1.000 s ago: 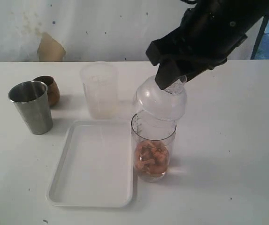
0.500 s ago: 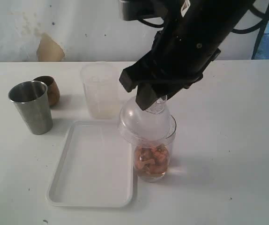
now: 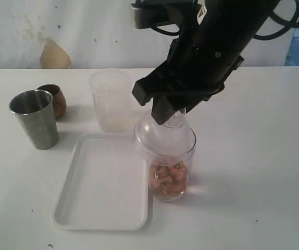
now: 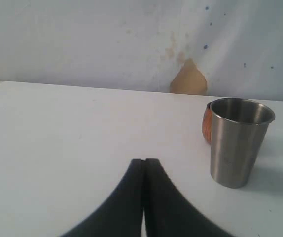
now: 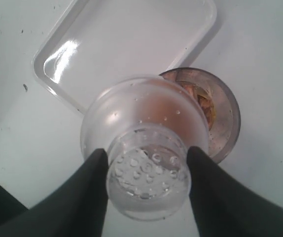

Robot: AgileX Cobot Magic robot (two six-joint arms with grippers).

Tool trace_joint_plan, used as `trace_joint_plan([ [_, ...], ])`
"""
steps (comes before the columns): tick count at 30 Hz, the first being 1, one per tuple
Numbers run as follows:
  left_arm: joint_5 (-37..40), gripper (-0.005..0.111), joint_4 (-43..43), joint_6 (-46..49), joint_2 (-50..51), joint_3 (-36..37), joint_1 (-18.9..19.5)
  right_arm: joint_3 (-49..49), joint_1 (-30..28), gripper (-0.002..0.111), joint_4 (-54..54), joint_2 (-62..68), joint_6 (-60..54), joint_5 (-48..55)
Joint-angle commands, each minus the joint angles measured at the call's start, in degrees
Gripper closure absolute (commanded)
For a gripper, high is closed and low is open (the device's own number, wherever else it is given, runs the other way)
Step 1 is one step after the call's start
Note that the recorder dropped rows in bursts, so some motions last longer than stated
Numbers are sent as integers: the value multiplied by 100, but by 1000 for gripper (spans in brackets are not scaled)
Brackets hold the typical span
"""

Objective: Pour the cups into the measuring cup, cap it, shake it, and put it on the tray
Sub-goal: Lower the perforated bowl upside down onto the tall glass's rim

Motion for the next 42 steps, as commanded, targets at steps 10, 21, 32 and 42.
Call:
trace_joint_plan([
  [10, -59, 107, 12, -10, -24, 30, 7, -26, 8, 108, -435, 213, 22, 10],
  [21, -59, 107, 12, -10, -24, 30, 7, -26, 8, 108, -647, 213, 10, -332],
  [32, -59, 107, 12, -10, -24, 30, 7, -26, 8, 108, -606, 213, 10, -359],
  [42, -59, 107, 12, -10, -24, 30, 7, -26, 8, 108, -606, 213, 139, -263],
])
